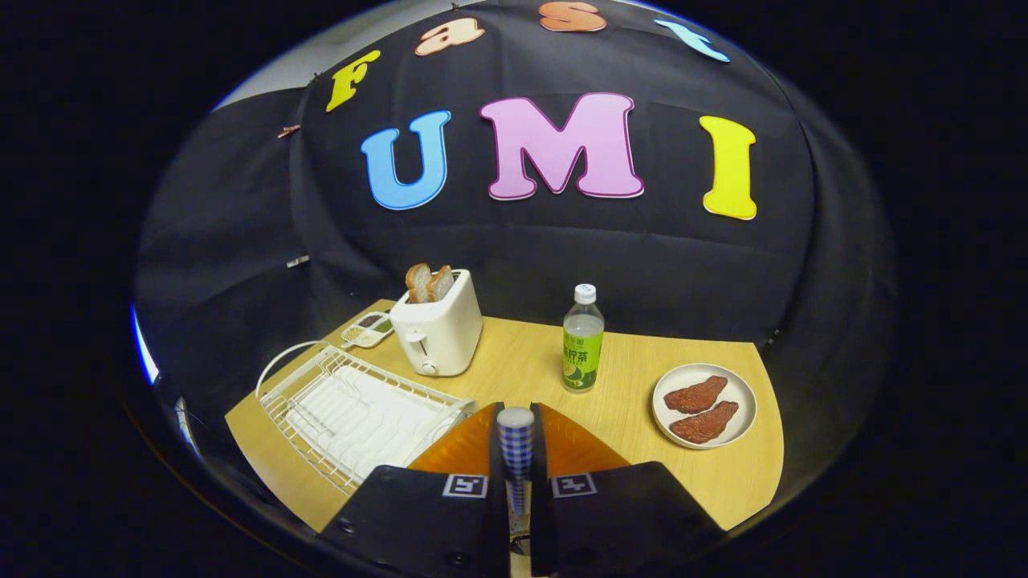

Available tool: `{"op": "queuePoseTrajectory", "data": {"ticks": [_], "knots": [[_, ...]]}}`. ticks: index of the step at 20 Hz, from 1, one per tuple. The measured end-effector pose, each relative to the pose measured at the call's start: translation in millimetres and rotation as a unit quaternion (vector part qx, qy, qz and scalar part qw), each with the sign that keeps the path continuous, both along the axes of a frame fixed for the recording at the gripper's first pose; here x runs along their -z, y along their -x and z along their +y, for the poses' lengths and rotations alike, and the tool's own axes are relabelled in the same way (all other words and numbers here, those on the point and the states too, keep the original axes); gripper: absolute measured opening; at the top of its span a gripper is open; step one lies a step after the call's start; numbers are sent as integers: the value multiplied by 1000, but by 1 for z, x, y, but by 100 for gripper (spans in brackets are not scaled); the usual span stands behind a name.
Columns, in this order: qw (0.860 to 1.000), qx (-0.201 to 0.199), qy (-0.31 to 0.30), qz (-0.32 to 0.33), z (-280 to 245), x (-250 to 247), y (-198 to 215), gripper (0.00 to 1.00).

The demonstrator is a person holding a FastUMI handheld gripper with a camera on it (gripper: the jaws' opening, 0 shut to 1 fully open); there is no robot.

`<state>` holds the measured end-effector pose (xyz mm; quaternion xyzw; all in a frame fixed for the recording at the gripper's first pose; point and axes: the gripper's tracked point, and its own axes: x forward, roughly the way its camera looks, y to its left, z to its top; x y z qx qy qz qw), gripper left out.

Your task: Take the plate from the dish rack, then take the spoon from the basket and place it into the plate.

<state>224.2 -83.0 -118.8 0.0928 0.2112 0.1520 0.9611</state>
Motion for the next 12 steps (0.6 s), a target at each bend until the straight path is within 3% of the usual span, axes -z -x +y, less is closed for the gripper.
{"op": "queuePoseTrajectory", "data": {"ticks": [6, 12], "knots": [[999, -7, -29, 35, 11, -11, 55, 14], [982, 50, -71, 166, 25, 52, 127, 14]]}}
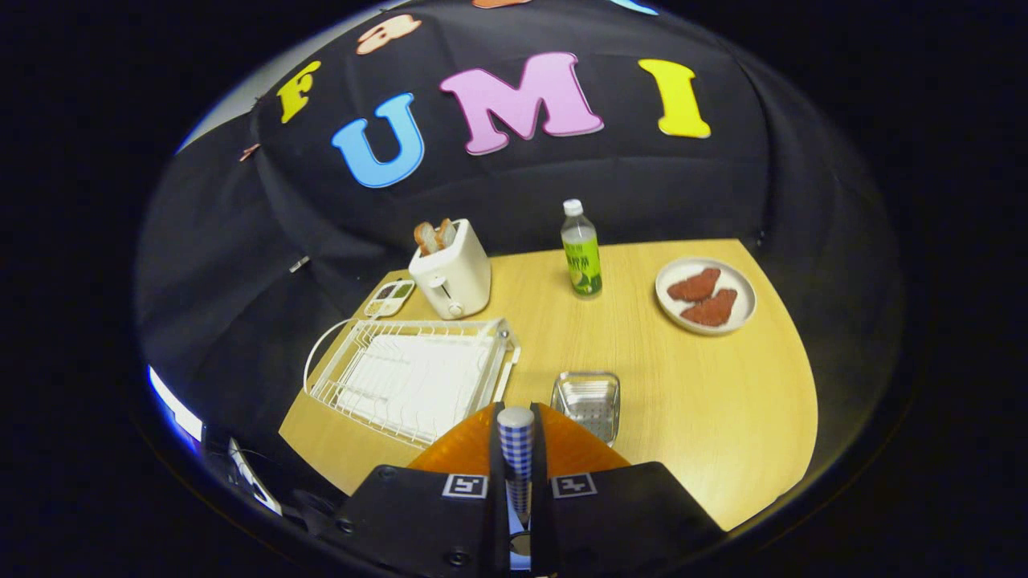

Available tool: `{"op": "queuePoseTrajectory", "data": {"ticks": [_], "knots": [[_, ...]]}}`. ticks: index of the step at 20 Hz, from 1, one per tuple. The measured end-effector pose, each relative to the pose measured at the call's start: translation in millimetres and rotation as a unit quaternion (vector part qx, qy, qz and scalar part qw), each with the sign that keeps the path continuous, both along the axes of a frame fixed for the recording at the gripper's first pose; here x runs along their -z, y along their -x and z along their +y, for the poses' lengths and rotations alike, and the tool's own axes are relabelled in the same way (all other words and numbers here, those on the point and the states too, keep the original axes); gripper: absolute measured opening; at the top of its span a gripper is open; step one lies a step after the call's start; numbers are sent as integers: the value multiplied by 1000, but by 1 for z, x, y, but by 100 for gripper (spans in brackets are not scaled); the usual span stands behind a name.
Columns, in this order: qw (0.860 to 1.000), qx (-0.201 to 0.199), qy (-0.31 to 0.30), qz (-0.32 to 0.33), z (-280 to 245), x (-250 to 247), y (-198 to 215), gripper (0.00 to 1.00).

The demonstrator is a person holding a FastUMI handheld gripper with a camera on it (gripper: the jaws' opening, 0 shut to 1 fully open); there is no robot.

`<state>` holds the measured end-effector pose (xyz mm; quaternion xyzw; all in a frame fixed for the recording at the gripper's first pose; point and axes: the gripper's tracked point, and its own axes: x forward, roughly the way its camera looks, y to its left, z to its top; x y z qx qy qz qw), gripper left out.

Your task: Take the plate from the dish rack, then take the spoon from the basket and place it into the plate.

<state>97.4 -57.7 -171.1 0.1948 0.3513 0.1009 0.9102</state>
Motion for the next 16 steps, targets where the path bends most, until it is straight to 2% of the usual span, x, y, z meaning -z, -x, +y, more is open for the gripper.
{"op": "queuePoseTrajectory", "data": {"ticks": [5, 8, 14, 16], "knots": [[998, 35, -1, 55, 19, 50, 36, 14], [996, 62, -1, 70, 32, 73, 36, 14], [993, 64, 26, 93, 51, 107, 36, 15], [992, 54, 40, 103, 56, 115, 39, 16]]}}
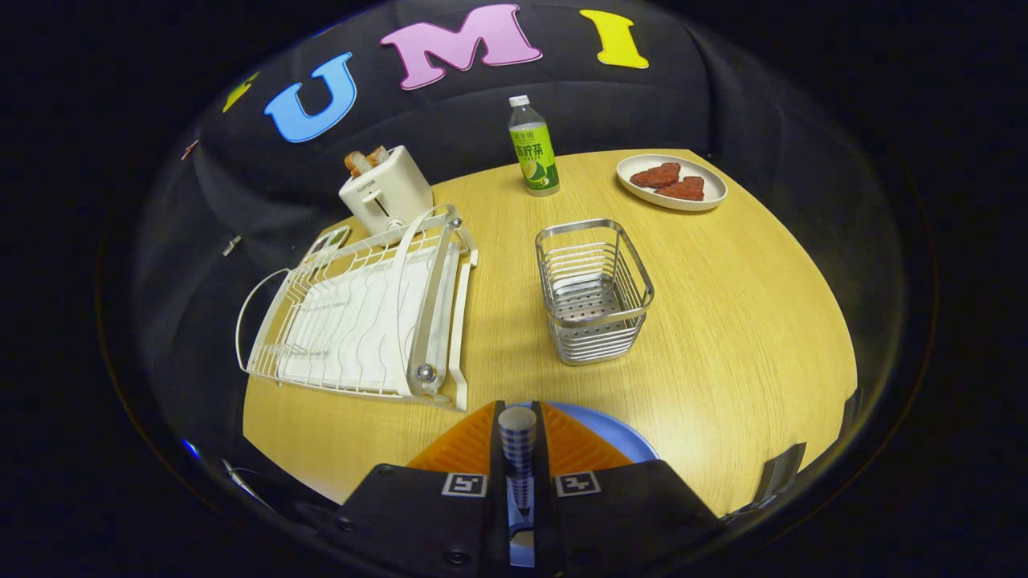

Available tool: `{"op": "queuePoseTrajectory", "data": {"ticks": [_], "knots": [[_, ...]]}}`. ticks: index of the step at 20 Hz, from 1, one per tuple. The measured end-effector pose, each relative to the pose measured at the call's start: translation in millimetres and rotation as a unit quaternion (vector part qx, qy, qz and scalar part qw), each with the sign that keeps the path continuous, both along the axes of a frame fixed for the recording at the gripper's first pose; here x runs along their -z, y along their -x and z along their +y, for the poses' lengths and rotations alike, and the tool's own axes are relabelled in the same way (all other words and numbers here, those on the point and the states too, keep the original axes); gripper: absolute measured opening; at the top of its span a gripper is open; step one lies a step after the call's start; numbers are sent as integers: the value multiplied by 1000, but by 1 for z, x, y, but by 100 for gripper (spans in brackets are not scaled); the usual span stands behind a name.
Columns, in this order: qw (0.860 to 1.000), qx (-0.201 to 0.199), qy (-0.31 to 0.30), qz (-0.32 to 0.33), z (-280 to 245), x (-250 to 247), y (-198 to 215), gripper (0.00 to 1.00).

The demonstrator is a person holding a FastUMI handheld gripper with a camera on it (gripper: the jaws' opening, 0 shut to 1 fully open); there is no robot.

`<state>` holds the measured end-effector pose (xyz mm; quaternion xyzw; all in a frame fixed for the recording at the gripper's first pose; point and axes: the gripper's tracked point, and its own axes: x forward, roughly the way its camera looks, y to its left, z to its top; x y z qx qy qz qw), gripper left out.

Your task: Take the plate from the dish rack, then take the spoon from the basket and place it into the plate.

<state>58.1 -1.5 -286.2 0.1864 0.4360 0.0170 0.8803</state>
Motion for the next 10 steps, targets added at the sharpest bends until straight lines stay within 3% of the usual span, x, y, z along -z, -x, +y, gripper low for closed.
{"op": "queuePoseTrajectory", "data": {"ticks": [7, 8, 10], "knots": [[1000, 5, -5, 5, 3, -5, -9, 19], [1000, 6, -5, 4, 2, -8, -9, 23], [1000, 4, -3, -1, -6, -16, -9, 52]]}}
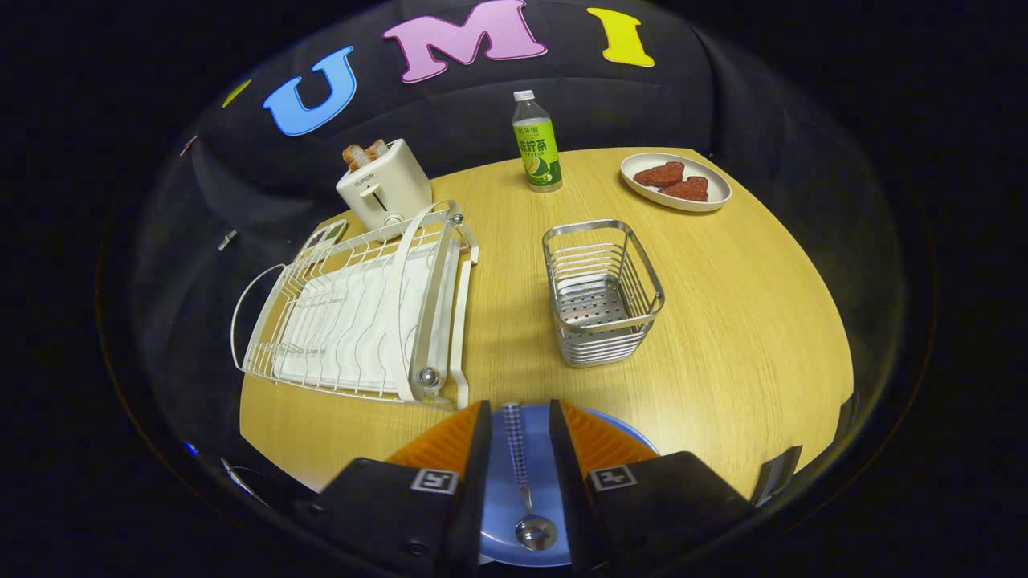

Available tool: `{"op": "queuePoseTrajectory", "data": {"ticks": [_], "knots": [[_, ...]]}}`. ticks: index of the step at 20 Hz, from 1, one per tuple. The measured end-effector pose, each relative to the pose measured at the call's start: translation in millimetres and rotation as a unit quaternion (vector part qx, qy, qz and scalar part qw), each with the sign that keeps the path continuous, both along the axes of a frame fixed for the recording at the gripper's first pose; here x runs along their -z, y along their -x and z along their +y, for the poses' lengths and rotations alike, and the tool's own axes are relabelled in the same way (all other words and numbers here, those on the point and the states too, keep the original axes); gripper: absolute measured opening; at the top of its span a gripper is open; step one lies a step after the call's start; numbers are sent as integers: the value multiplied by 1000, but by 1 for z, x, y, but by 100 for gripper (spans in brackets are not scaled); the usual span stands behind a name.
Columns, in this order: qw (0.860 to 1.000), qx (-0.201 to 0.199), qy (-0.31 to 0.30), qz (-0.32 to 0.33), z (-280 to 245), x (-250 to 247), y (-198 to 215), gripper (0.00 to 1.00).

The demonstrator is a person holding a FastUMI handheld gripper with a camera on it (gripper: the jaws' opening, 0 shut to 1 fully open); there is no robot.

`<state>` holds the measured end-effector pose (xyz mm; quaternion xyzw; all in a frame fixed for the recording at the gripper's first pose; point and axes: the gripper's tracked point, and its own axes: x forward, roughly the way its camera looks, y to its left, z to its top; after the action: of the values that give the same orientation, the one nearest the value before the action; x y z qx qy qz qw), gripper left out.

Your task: Take the plate from the dish rack, then take the spoon from the basket and place it into the plate.

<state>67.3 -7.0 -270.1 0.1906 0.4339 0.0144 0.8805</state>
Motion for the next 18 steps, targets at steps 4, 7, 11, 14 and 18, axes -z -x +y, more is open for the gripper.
{"op": "queuePoseTrajectory", "data": {"ticks": [4, 7, 11, 14, 18], "knots": [[998, -14, 33, -60, -24, -42, -3, 99], [991, -16, 58, -118, -44, -87, -10, 99], [977, 13, 78, -200, -67, -153, -24, 99], [961, 27, 89, -259, -77, -205, -29, 99], [927, 48, 126, -351, -96, -275, -26, 98]]}}
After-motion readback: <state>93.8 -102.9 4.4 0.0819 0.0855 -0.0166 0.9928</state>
